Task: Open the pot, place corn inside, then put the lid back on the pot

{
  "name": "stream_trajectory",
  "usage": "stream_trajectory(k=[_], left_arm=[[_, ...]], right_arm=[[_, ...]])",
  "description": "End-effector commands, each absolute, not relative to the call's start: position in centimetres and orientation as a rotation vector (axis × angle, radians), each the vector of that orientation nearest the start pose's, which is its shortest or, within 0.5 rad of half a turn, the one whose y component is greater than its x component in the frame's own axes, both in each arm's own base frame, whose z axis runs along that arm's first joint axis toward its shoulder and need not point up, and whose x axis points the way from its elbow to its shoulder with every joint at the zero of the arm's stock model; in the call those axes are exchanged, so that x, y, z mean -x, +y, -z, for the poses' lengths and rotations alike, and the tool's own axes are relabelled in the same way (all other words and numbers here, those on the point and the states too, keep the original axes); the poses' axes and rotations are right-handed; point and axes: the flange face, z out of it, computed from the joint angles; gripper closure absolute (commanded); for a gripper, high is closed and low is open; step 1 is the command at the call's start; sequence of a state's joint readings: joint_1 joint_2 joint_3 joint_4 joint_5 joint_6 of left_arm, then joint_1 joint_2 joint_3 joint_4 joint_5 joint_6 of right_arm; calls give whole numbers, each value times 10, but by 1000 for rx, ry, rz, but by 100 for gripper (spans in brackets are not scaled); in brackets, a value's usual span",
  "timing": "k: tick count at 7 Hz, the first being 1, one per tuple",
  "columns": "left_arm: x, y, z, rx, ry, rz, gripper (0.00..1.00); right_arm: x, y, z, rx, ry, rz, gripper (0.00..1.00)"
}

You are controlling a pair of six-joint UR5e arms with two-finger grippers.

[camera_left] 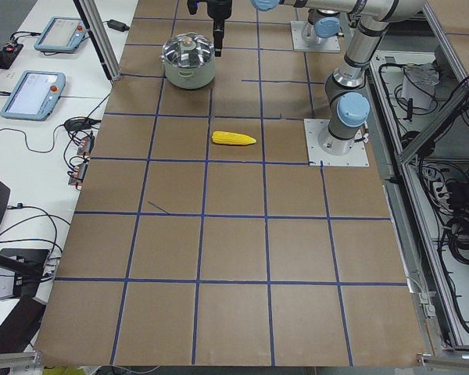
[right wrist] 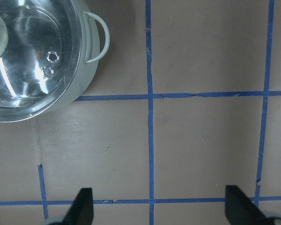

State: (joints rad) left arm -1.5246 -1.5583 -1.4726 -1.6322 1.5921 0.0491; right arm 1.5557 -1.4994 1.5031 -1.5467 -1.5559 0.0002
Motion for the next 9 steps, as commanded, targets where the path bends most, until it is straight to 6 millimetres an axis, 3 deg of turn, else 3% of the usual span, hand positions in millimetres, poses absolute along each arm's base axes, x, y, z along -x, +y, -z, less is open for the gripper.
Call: stream_trajectory(k=[1,2,4,5,6,9], left_arm=[[108,-496,-534,3,3120,68,0],[108,-495,-535,1,3119,73,0],[108,-495,-534,1,3120,70,0],[108,-496,-533,1,3119,65,0],[108,-495,-534,3,3117,68,0],[107,-493,-535,5,3119,61,0]], right_arm=[[-129,-498,-469,-25,3118,-90,2],[-128,-488,-447,-21,3118,-157,2],[-128,-491,-444,-22,3124,-94,0],[-127,-487,-451,-22,3136,-72,0],[-125,-468,-480,-32,3157,21,0],[-127,-469,-486,-22,3138,53,0]])
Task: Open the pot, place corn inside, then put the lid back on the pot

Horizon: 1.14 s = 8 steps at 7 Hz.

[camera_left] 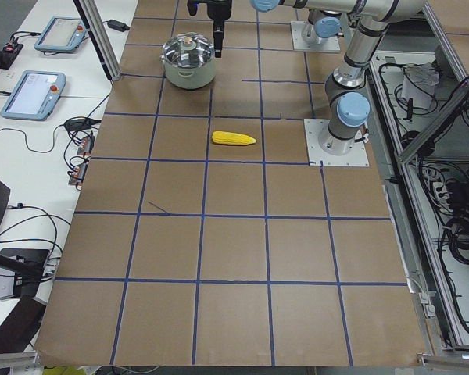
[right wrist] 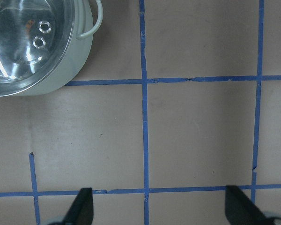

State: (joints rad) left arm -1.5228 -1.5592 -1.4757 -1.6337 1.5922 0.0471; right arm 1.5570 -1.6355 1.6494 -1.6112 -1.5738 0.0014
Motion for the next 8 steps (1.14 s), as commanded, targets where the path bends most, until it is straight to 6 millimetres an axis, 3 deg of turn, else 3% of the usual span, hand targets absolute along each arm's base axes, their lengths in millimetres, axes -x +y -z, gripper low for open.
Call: stream_trajectory(k=[1,2,4,8], left_arm=[[108,-495,-533,5,3125,59,0],[108,-495,-534,5,3124,63,0],[108,-495,-533,5,3125,59,0],[107,-497,-531,3,3123,54,0]], right_arm=[[-129,-475,-487,-14,3131,67,1],[-141,-501,-474,14,3066,68,3],[-223,-554,-454,175,3072,48,1],[-326,-635,-386,190,3145,86,2]])
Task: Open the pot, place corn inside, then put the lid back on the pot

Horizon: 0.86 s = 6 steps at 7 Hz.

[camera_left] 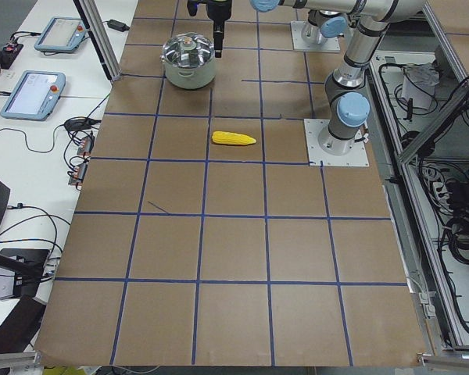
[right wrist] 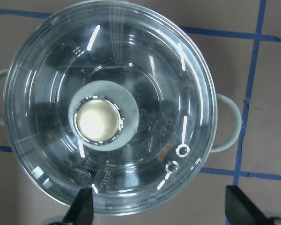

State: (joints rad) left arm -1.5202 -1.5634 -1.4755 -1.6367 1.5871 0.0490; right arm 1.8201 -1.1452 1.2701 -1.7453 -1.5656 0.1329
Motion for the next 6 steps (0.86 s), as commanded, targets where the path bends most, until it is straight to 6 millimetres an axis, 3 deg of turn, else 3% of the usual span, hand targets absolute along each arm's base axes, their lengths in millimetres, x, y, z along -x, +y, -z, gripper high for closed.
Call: stream_trajectory(k=[1,3,6], left_arm=[[107,-497,-530,-2,3123,51,0],[105,-498,-530,-4,3118,48,0],[105,-501,-529,-4,3127,52,0]], right_arm=[[-338,-645,-374,211,3141,77,3],[-361,-649,-353,260,3139,81,5],[-359,-645,-349,287,3141,60,8]])
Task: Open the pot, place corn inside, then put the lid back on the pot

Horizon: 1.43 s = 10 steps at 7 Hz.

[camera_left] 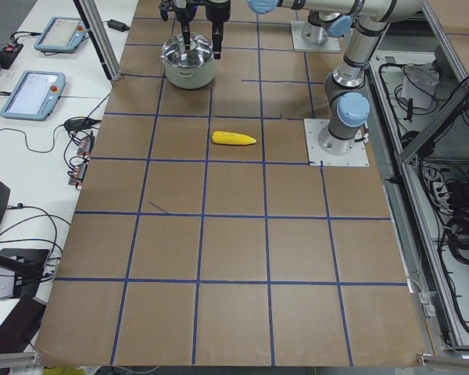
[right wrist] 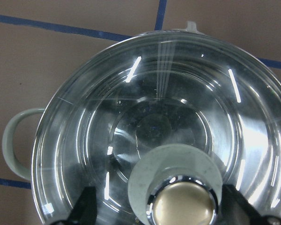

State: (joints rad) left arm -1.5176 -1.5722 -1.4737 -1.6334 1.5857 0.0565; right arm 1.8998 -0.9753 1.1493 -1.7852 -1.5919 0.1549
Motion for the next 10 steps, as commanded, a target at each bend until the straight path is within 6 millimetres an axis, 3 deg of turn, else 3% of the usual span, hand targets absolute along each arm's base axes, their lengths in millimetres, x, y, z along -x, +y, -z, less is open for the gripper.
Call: stream_trajectory(k=[1,3,6,10], left_arm=[[106,-500,-529,-7,3127,52,0],[107,-500,-528,-9,3129,49,0],[107,-500,-528,-9,3129,49,0],[107,-499,-529,-9,3127,52,0]], right_arm=[[-358,-644,-346,287,3142,50,8],[-357,-644,-341,288,3145,36,11],[-356,-645,-341,295,3144,38,24],[-340,-656,-350,294,3140,66,30]])
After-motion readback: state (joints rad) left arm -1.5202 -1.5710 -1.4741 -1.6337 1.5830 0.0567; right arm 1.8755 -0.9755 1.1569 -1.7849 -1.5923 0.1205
